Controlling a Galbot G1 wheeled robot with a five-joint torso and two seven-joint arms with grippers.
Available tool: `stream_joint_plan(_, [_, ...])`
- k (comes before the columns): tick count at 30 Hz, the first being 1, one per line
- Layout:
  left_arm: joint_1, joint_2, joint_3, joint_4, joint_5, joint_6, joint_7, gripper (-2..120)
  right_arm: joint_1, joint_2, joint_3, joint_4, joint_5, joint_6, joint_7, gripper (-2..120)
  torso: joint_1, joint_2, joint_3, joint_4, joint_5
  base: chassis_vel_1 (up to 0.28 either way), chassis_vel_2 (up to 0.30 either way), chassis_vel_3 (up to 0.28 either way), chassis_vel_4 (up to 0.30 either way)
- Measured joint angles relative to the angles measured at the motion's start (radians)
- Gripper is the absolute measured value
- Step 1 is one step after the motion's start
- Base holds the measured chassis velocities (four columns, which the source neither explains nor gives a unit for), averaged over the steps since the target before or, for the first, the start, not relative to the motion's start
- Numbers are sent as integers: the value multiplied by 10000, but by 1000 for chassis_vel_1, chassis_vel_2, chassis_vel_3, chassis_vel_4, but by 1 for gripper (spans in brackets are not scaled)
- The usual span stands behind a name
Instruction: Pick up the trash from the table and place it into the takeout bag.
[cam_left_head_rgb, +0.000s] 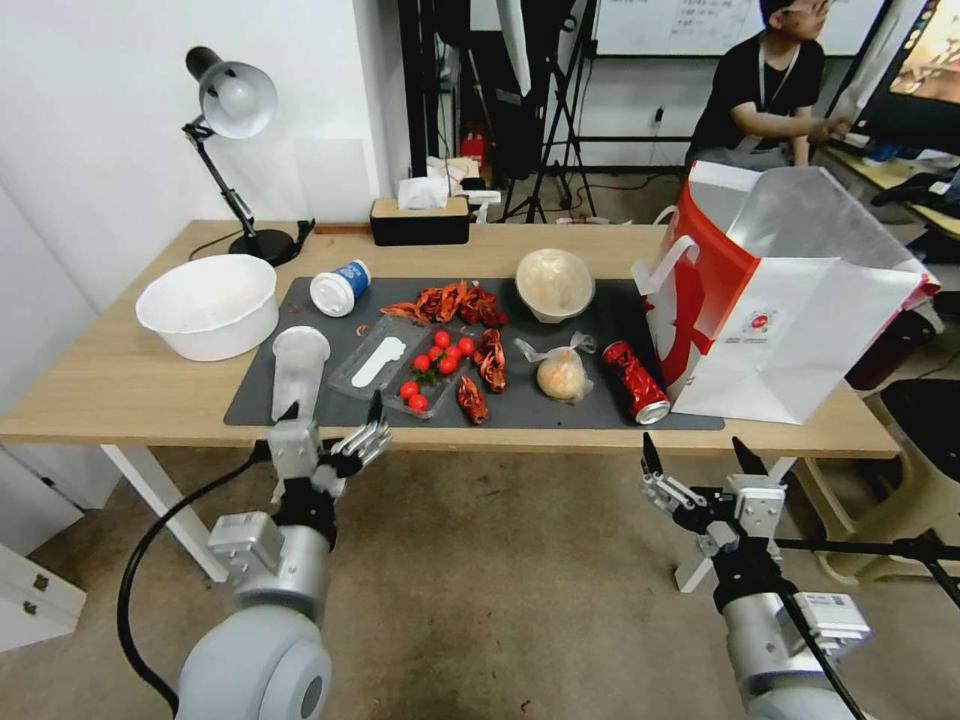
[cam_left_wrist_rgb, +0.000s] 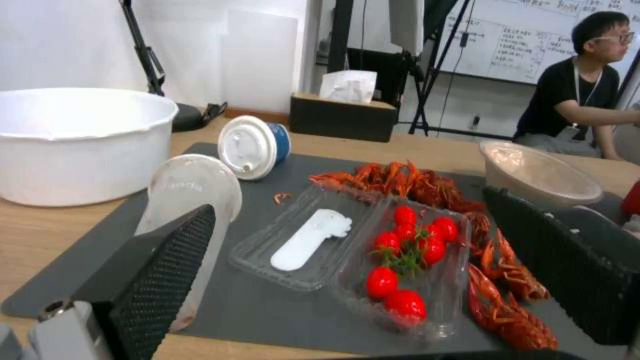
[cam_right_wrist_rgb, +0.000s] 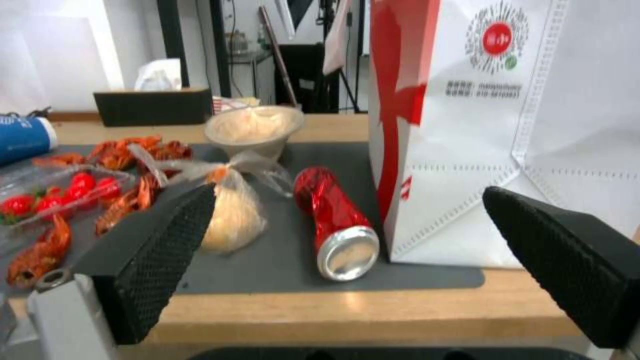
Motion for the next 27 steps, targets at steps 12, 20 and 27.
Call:
stream_joint_plan(12, [93,-41,98,80,81,-69,41,100,131,71,15,71,-117,15,17,100,0,0,0,-2,0,0,0,0,0])
stream_joint_plan(20, [185,-69,122,213,189,-119,145,100,288,-30,17,-217,-141,47,-59,100,-2,0,-2,-2,0,0,0,0,0])
stream_joint_plan(27, [309,9,50,306,169,-21,309,100,765,-499,-28,-600,104,274,-425,100,-3,0,-2,-2,0,0,0,0,0])
